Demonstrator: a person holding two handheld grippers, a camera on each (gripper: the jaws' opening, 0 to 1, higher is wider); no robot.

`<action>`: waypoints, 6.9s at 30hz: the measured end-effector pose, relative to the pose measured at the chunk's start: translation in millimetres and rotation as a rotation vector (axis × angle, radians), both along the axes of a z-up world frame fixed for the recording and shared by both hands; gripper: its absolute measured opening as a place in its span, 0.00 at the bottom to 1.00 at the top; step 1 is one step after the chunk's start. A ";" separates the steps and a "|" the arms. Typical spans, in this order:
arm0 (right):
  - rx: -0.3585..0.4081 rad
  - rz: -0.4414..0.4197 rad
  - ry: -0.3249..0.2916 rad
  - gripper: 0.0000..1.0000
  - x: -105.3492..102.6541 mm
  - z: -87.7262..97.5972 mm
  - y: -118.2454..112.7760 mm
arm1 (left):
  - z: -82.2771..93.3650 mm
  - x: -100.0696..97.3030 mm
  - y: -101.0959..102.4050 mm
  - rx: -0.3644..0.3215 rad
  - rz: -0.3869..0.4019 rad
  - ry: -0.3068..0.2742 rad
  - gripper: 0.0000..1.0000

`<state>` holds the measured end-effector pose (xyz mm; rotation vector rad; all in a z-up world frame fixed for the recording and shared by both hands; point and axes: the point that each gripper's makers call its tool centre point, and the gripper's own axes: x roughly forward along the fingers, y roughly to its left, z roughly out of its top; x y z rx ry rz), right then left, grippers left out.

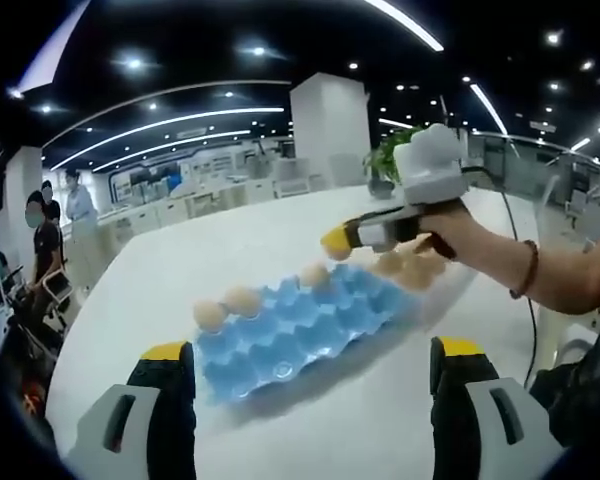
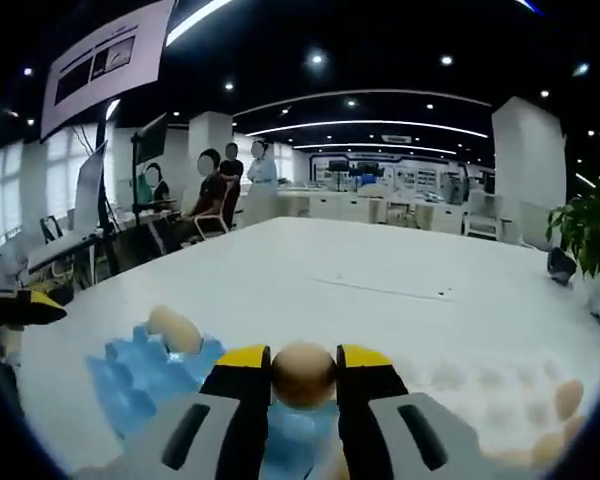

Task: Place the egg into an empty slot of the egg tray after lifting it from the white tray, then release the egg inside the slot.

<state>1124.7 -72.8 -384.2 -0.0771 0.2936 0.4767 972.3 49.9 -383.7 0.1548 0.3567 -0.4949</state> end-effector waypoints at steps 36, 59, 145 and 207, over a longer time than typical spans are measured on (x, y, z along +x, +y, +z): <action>-0.088 0.190 -0.045 0.26 -12.7 -7.4 77.2 | 0.8 -1.0 13.6 -0.002 0.027 -0.003 1.00; -0.107 0.287 0.036 0.26 -8.7 -35.9 96.2 | -0.9 1.6 19.1 -0.009 0.033 -0.003 1.00; -0.017 0.049 -0.004 0.86 7.0 -10.1 -59.2 | 3.7 6.3 2.1 -0.041 0.035 -0.024 0.99; 0.004 -0.306 0.037 0.72 8.8 -32.7 -263.7 | 1.6 8.9 -15.7 -0.019 0.007 -0.013 0.99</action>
